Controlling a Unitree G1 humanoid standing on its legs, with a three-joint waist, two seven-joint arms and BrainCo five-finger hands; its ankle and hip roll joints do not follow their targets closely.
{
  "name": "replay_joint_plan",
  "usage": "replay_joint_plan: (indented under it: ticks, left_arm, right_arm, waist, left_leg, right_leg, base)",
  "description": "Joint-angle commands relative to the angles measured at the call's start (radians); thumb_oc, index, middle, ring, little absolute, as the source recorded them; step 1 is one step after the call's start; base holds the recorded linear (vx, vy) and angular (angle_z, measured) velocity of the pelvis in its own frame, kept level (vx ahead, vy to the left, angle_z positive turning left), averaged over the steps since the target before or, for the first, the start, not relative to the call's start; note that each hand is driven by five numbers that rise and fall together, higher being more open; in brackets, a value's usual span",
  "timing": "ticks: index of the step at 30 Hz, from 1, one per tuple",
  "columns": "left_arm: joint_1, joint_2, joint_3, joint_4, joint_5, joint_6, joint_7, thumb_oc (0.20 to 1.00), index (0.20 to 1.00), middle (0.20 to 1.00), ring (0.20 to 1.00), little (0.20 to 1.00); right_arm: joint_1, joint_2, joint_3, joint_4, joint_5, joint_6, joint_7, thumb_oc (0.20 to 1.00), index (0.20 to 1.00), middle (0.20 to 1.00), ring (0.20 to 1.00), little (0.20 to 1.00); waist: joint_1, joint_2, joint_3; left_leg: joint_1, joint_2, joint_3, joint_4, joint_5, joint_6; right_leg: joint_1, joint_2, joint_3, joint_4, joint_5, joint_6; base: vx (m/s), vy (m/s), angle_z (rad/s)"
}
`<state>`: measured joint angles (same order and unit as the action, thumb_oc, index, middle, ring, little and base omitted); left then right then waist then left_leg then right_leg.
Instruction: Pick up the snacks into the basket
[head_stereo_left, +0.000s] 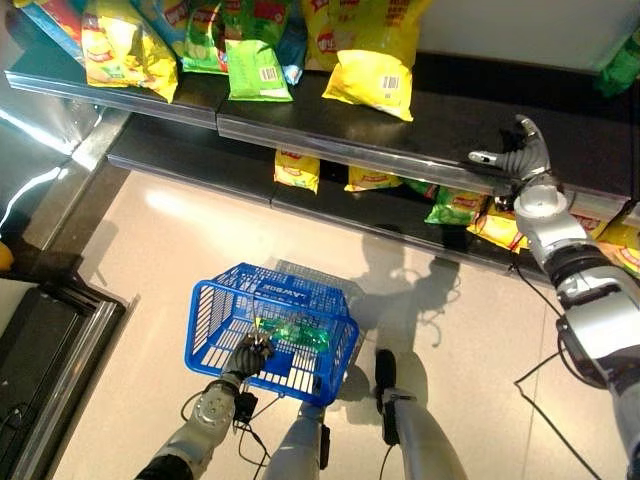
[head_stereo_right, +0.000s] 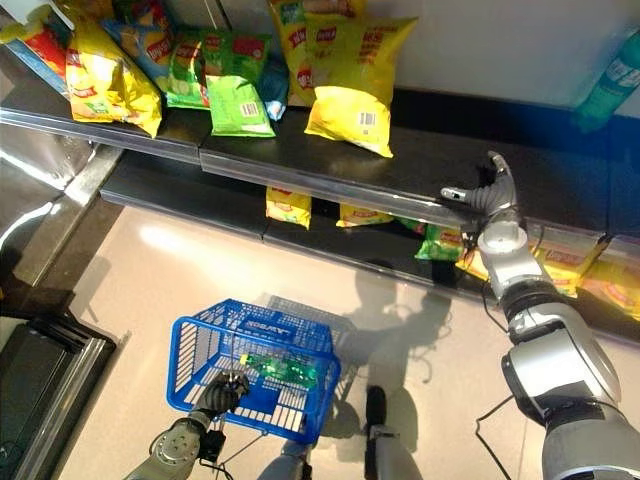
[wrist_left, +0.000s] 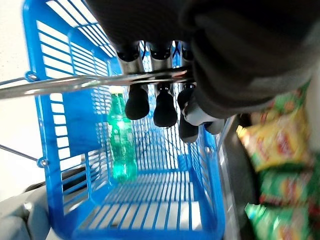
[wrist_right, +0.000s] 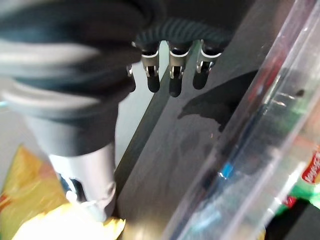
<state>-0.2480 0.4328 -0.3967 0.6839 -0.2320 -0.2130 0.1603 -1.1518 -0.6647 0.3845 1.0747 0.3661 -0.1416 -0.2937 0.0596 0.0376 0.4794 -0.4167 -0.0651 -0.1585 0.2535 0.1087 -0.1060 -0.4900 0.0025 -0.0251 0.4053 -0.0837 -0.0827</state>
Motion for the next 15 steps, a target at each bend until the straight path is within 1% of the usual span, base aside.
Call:
replay_joint_plan:
  ticks: [1,2,3,4,6,7,8,9,10,11,12,13,14,15]
  left_arm:
    - [0.100,0.052,0.070,-0.039,-0.019,-0.047,0.039,0.200,0.200,0.200,0.200,0.200]
    - [0.100,0.052,0.069,-0.039,-0.019,-0.048,0.039,0.200,0.200,0.200,0.200,0.200]
    - [0.111,0.059,0.070,-0.016,0.011,-0.038,0.037,0.200,0.200,0.200,0.200,0.200]
    - [0.114,0.062,0.068,-0.001,0.025,-0.037,0.038,0.200,0.200,0.200,0.200,0.200]
    - [0.126,0.073,0.063,0.026,0.051,-0.034,0.036,0.200,0.200,0.200,0.200,0.200]
    - [0.126,0.073,0.063,0.027,0.052,-0.035,0.036,0.200,0.200,0.200,0.200,0.200]
    - [0.143,0.079,0.068,0.030,0.058,-0.030,0.028,0.200,0.200,0.200,0.200,0.200]
    - [0.144,0.080,0.068,0.030,0.058,-0.030,0.028,0.200,0.200,0.200,0.200,0.200]
    - [0.172,0.082,0.077,0.020,0.052,-0.030,0.021,0.200,0.200,0.200,0.200,0.200]
    - [0.187,0.093,0.085,0.004,0.053,-0.034,0.020,0.200,0.200,0.200,0.200,0.200]
    - [0.188,0.094,0.085,0.004,0.053,-0.034,0.020,0.200,0.200,0.200,0.200,0.200]
    - [0.179,0.099,0.081,0.007,0.061,-0.035,0.019,0.200,0.200,0.200,0.200,0.200]
    - [0.172,0.107,0.079,0.001,0.063,-0.034,0.019,0.200,0.200,0.200,0.200,0.200]
    - [0.160,0.117,0.077,-0.003,0.074,-0.028,0.019,0.200,0.200,0.200,0.200,0.200]
  right_arm:
    - [0.082,0.002,-0.011,-0.105,0.028,-0.059,0.002,1.000,1.000,1.000,1.000,1.000]
    - [0.083,0.002,-0.011,-0.105,0.028,-0.059,0.003,1.000,1.000,1.000,1.000,1.000]
    - [0.111,0.006,-0.014,-0.099,0.029,-0.056,0.010,1.000,1.000,1.000,1.000,1.000]
    - [0.118,0.011,-0.016,-0.092,0.028,-0.058,0.013,1.000,1.000,1.000,1.000,1.000]
    - [0.128,0.019,-0.011,-0.066,0.021,-0.058,0.021,1.000,1.000,1.000,1.000,1.000]
    - [0.128,0.020,-0.011,-0.065,0.021,-0.059,0.021,1.000,1.000,1.000,1.000,1.000]
    - [0.136,0.030,-0.008,-0.060,0.011,-0.057,0.030,1.000,1.000,1.000,1.000,1.000]
    - [0.137,0.030,-0.009,-0.061,0.011,-0.057,0.030,1.000,1.000,1.000,1.000,1.000]
    - [0.138,0.042,0.003,-0.078,0.000,-0.053,0.036,1.000,1.000,1.000,1.000,1.000]
    - [0.156,0.048,-0.005,-0.108,-0.021,-0.049,0.041,1.000,1.000,1.000,1.000,1.000]
    - [0.158,0.049,-0.007,-0.110,-0.022,-0.048,0.041,1.000,1.000,1.000,1.000,1.000]
    - [0.175,0.052,-0.024,-0.125,-0.021,-0.051,0.039,1.000,1.000,1.000,1.000,1.000]
    - [0.183,0.061,-0.030,-0.142,-0.017,-0.050,0.039,1.000,1.000,1.000,1.000,1.000]
    - [0.227,0.077,-0.051,-0.182,-0.023,-0.049,0.044,1.000,1.000,1.000,1.000,1.000]
  waist:
    - [0.039,-0.044,-0.043]
    - [0.039,-0.045,-0.042]
    - [0.061,-0.018,-0.055]
    - [0.073,-0.009,-0.056]
    - [0.102,-0.003,-0.066]
    - [0.103,-0.008,-0.065]
    - [0.122,-0.006,-0.082]
    - [0.124,-0.009,-0.080]
    - [0.133,-0.003,-0.094]
    - [0.147,-0.015,-0.105]
    - [0.149,-0.019,-0.104]
    - [0.148,-0.036,-0.112]
    - [0.146,-0.044,-0.112]
    - [0.133,-0.067,-0.116]
  left_leg:
    - [-0.097,-0.002,0.003,0.154,-0.062,0.000]
    - [-0.093,-0.003,0.004,0.154,-0.065,0.001]
    - [-0.112,0.011,0.002,-0.025,0.014,0.002]
    - [-0.139,0.025,0.008,-0.097,0.051,-0.005]
    - [-0.169,0.037,0.018,-0.207,0.087,-0.011]
    - [-0.164,0.035,0.022,-0.212,0.088,-0.011]
    - [-0.175,0.048,0.041,-0.221,0.111,-0.017]
    - [-0.171,0.048,0.045,-0.221,0.110,-0.016]
    - [-0.141,0.065,0.056,-0.213,0.103,0.001]
    - [-0.117,0.072,0.066,-0.194,0.129,0.007]
    - [-0.115,0.069,0.069,-0.194,0.128,0.008]
    - [-0.115,0.065,0.081,-0.170,0.115,0.016]
    - [-0.113,0.062,0.087,-0.148,0.098,0.029]
    - [-0.107,0.036,0.108,-0.094,0.047,0.059]
  right_leg:
    - [0.147,-0.019,0.070,-0.125,-0.019,0.147]
    - [0.151,-0.020,0.071,-0.126,-0.021,0.147]
    - [0.189,0.033,0.078,-0.137,-0.036,0.149]
    - [0.210,0.050,0.082,-0.142,-0.049,0.149]
    - [0.259,0.074,0.113,-0.144,-0.089,0.147]
    - [0.261,0.070,0.116,-0.142,-0.093,0.148]
    - [0.322,0.077,0.154,-0.149,-0.132,0.150]
    - [0.326,0.074,0.158,-0.149,-0.133,0.150]
    - [0.340,0.072,0.167,-0.140,-0.156,0.157]
    - [0.367,0.041,0.170,-0.146,-0.163,0.179]
    - [0.369,0.038,0.172,-0.146,-0.165,0.180]
    - [0.380,0.012,0.169,-0.138,-0.170,0.196]
    - [0.369,-0.008,0.167,-0.115,-0.156,0.208]
    - [0.338,-0.058,0.172,-0.017,-0.088,0.239]
  base:
    - [0.10,-0.053,-0.21]
    - [0.27,0.000,-0.30]
    - [0.29,0.048,-0.13]
    - [0.39,0.066,-0.05]
    - [0.27,0.087,0.06]
    - [0.39,0.171,-0.23]
    - [0.27,0.117,-0.44]
    - [0.37,0.235,-0.61]
    - [0.29,0.296,-0.77]
    - [0.29,0.297,-0.76]
    - [0.31,0.263,-1.02]
    - [0.23,0.158,-0.95]
    - [0.43,0.320,-0.93]
    - [0.39,0.329,-0.39]
